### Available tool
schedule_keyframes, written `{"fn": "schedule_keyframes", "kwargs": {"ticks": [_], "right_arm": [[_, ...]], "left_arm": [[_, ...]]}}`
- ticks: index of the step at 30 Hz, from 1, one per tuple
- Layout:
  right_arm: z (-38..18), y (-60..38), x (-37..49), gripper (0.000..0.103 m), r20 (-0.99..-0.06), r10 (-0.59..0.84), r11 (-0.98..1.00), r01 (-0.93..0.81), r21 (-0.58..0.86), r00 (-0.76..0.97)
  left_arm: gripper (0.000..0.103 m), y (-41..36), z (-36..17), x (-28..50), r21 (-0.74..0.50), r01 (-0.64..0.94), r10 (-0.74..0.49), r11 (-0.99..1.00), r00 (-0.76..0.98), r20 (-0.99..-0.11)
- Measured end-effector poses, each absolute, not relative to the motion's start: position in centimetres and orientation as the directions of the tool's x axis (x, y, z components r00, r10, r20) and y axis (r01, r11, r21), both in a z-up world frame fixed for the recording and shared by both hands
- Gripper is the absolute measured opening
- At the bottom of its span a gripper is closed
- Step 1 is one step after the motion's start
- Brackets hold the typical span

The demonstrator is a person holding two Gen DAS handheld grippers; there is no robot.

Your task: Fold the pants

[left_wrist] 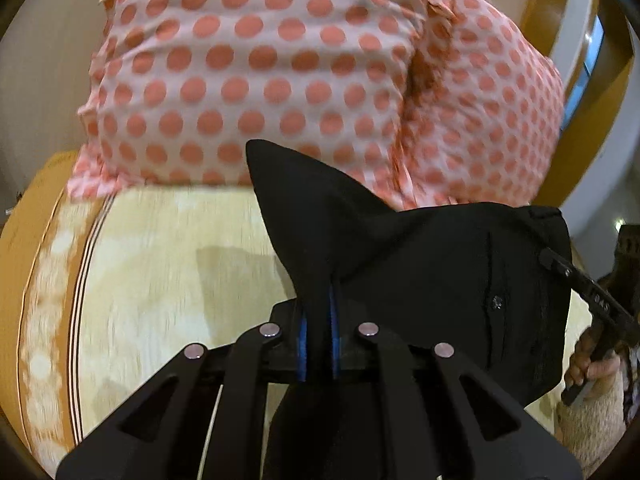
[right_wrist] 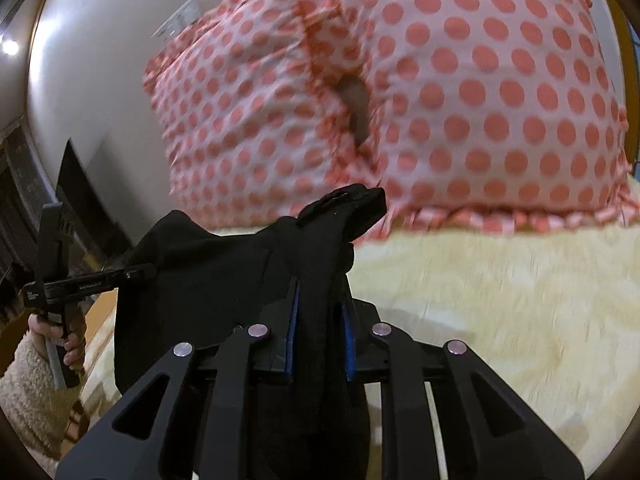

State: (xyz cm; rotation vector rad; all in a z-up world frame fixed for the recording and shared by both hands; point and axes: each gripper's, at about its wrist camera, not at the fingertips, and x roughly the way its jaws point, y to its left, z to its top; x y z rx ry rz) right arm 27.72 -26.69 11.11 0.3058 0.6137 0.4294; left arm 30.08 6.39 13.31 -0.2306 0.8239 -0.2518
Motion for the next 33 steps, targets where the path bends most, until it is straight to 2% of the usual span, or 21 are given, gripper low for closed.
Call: {"fn": "schedule_keyframes", "kwargs": {"ticks": [4,8,9,10,11,13,14,16,18,21,24,25,26,28,29,30,31,33], "right_arm": [[10.6,-26.9,31.7,0.018,-0.489,0.433,0.887,-0.263,0.379,0.757],[7.0,-26.3,35.4,0.018,-0.617,0.374,0.919,-0.188,0.346,0.693],[5.9,-26.1,35.9,0.019,-0.653,0.349,0.93,-0.164,0.329,0.672],[5.2,-25.9,36.2,0.023,-0.68,0.325,0.94,-0.143,0.311,0.657],[4.9,-26.0,36.3,0.026,-0.694,0.309,0.945,-0.129,0.301,0.65],[5.0,-26.7,35.9,0.049,-0.715,0.264,0.956,-0.077,0.283,0.648],[5.5,-27.1,35.4,0.053,-0.715,0.227,0.963,-0.045,0.264,0.661],[7.1,-27.9,33.1,0.055,-0.667,0.158,0.976,-0.011,0.219,0.728],[8.7,-27.4,30.5,0.055,-0.616,0.209,0.969,-0.078,0.233,0.76],[8.6,-24.5,27.8,0.055,-0.637,0.319,0.947,-0.223,0.229,0.702],[6.0,-21.2,27.2,0.055,-0.75,0.246,0.96,-0.26,0.101,0.615],[5.0,-20.6,27.4,0.056,-0.774,0.206,0.966,-0.251,0.062,0.599],[4.9,-20.7,27.1,0.057,-0.761,0.203,0.969,-0.237,0.067,0.617],[5.4,-21.1,26.8,0.057,-0.772,0.193,0.977,-0.19,0.095,0.606],[6.0,-21.4,26.1,0.059,-0.762,0.195,0.98,-0.162,0.12,0.618],[6.8,-21.8,24.8,0.071,-0.74,0.21,0.978,-0.144,0.153,0.639],[7.4,-21.9,23.5,0.084,-0.722,0.214,0.977,-0.134,0.168,0.658],[7.6,-21.3,20.9,0.086,-0.703,0.196,0.98,-0.118,0.158,0.684]], "left_arm": [[0.008,5.7,12.9,34.1,-0.256,0.113,-0.263,0.96,0.671,-0.693],[0.009,5.4,9.2,37.7,-0.267,0.045,-0.241,0.963,0.596,-0.766],[0.013,5.4,8.0,38.3,-0.268,0.021,-0.231,0.963,0.574,-0.785],[0.024,5.4,6.9,38.6,-0.258,-0.001,-0.213,0.966,0.559,-0.801],[0.029,5.4,6.0,38.8,-0.238,-0.017,-0.19,0.971,0.551,-0.813],[0.042,5.4,5.9,38.5,-0.223,-0.027,-0.17,0.974,0.562,-0.81],[0.044,5.5,6.2,38.0,-0.208,-0.033,-0.151,0.978,0.577,-0.803],[0.055,5.5,7.7,36.2,-0.141,-0.044,-0.082,0.989,0.632,-0.771],[0.068,5.0,9.4,33.4,-0.137,-0.015,-0.089,0.991,0.69,-0.718],[0.074,2.8,10.3,29.2,-0.235,0.143,-0.268,0.962,0.674,-0.689],[0.076,0.4,8.6,28.0,-0.257,0.221,-0.339,0.941,0.581,-0.74],[0.076,-0.4,7.5,28.3,-0.247,0.216,-0.326,0.945,0.539,-0.776],[0.076,-0.9,6.5,28.5,-0.225,0.209,-0.303,0.952,0.52,-0.799],[0.076,-2.1,6.8,27.4,-0.103,0.206,-0.205,0.973,0.573,-0.794],[0.076,-2.2,7.1,26.8,-0.096,0.193,-0.192,0.976,0.575,-0.795],[0.077,-2.0,7.7,25.5,-0.125,0.198,-0.221,0.972,0.592,-0.775],[0.083,-1.7,8.0,24.5,-0.136,0.203,-0.234,0.97,0.61,-0.757],[0.096,-0.9,8.7,21.9,-0.099,0.163,-0.184,0.982,0.668,-0.721]]}}
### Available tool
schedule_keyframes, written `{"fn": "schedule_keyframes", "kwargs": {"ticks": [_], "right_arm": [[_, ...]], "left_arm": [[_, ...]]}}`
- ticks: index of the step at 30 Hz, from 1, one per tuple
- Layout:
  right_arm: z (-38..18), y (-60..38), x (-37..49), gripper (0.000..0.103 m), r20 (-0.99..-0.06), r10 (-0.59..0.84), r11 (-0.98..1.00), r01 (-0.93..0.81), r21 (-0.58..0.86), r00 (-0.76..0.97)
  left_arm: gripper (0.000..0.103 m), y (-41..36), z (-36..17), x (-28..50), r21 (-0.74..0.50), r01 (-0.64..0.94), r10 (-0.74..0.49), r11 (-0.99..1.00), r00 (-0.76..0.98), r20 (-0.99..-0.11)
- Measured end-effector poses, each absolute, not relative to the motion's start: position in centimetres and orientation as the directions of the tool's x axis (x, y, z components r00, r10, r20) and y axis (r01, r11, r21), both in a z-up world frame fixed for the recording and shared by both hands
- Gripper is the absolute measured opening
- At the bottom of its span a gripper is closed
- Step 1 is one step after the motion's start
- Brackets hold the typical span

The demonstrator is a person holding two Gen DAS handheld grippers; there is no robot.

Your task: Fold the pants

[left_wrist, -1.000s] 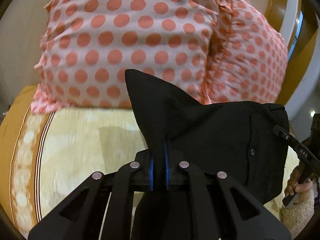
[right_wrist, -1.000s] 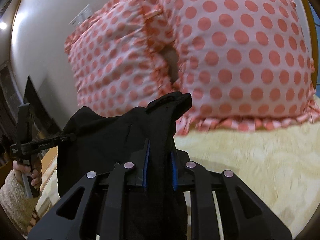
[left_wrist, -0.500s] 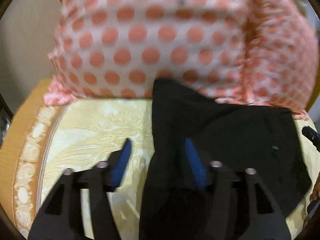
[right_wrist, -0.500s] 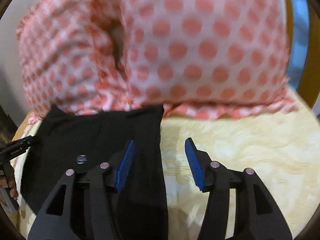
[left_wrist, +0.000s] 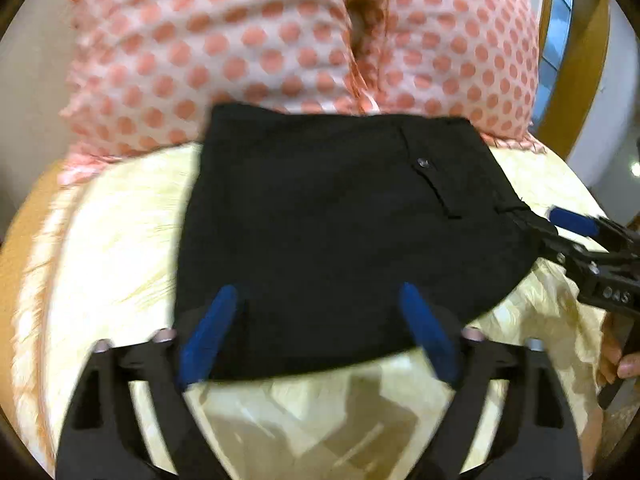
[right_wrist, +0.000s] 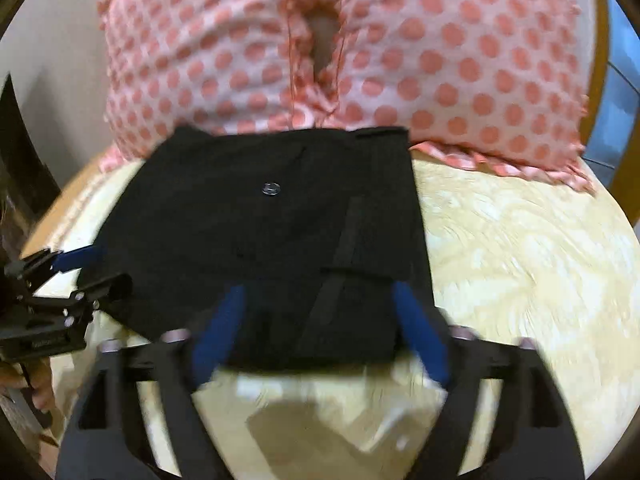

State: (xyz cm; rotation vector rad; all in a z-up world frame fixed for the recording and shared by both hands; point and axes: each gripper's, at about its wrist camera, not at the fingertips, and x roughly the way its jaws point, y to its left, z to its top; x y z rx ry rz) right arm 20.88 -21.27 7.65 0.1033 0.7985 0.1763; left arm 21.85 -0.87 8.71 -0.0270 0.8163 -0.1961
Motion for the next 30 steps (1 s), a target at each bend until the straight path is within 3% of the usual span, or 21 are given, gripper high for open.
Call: {"fn": "schedule_keyframes", "kwargs": {"ticks": [7,18,25,30], "right_arm": [[5.6,-18.9,17.0,0.086,-0.745,0.21,0.978,-0.129,0.166,0.633],[4.2,-17.5,14.7,0.088,-0.769,0.167,0.986,-0.09,0.142,0.617],[3.9,-16.3,14.8,0.102,-0.783,0.124,0.992,-0.097,0.082,0.61],[3.7,-16.3,15.1,0.102,-0.793,0.112,0.994,-0.073,0.085,0.598]], "left_arm": [[0.097,-0.4,8.1,16.7,-0.078,0.034,-0.08,0.996,0.679,-0.73],[0.098,0.0,5.9,14.4,-0.064,-0.01,-0.043,0.998,0.627,-0.777],[0.101,0.3,4.8,14.1,-0.06,-0.016,-0.039,0.998,0.605,-0.795],[0.101,0.3,4.8,13.8,-0.058,-0.025,-0.031,0.998,0.609,-0.792]]}}
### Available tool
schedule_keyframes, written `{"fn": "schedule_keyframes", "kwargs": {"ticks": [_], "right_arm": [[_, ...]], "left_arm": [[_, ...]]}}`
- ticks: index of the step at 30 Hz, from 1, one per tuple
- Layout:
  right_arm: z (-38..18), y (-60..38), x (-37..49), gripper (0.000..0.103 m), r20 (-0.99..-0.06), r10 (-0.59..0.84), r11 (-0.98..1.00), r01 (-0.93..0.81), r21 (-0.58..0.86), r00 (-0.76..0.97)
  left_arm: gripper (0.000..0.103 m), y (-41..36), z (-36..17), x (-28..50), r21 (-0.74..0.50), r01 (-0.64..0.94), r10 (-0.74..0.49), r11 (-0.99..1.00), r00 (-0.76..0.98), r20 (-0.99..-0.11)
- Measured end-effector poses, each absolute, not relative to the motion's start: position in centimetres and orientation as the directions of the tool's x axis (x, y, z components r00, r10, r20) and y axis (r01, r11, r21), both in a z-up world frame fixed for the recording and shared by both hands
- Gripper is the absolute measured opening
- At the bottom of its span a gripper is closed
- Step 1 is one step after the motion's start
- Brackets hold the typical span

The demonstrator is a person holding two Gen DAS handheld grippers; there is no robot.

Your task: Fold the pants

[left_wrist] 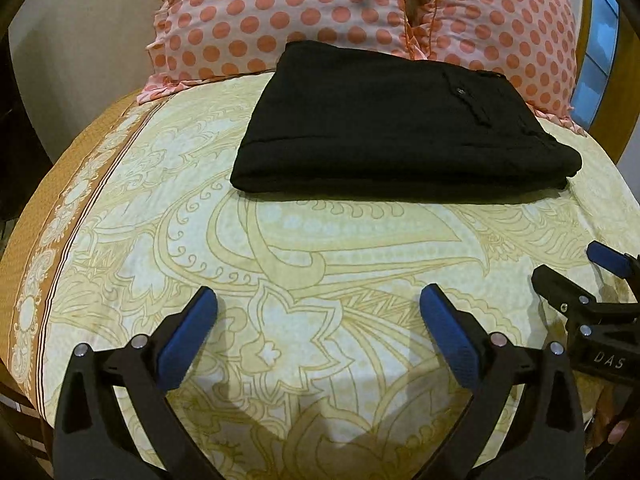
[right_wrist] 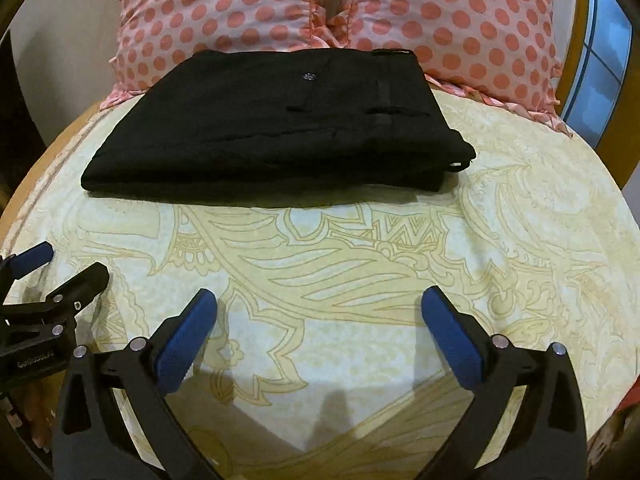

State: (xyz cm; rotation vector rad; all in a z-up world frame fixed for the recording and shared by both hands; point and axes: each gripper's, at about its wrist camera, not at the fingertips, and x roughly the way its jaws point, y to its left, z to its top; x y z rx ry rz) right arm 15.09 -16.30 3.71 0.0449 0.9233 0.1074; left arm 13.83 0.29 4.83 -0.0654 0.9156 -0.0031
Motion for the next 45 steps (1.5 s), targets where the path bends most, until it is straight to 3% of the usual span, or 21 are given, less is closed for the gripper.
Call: {"fn": "schedule_keyframes", "kwargs": {"ticks": [45], "right_arm": [[3.66,-16.23,14.62,0.102,-0.78,0.098,0.995,-0.051,0.084,0.618]], "left_arm": [[0.101,0.28,4.65,13.26,-0.058,-0.024,-0.03,0.998,0.637,-0.77]]}}
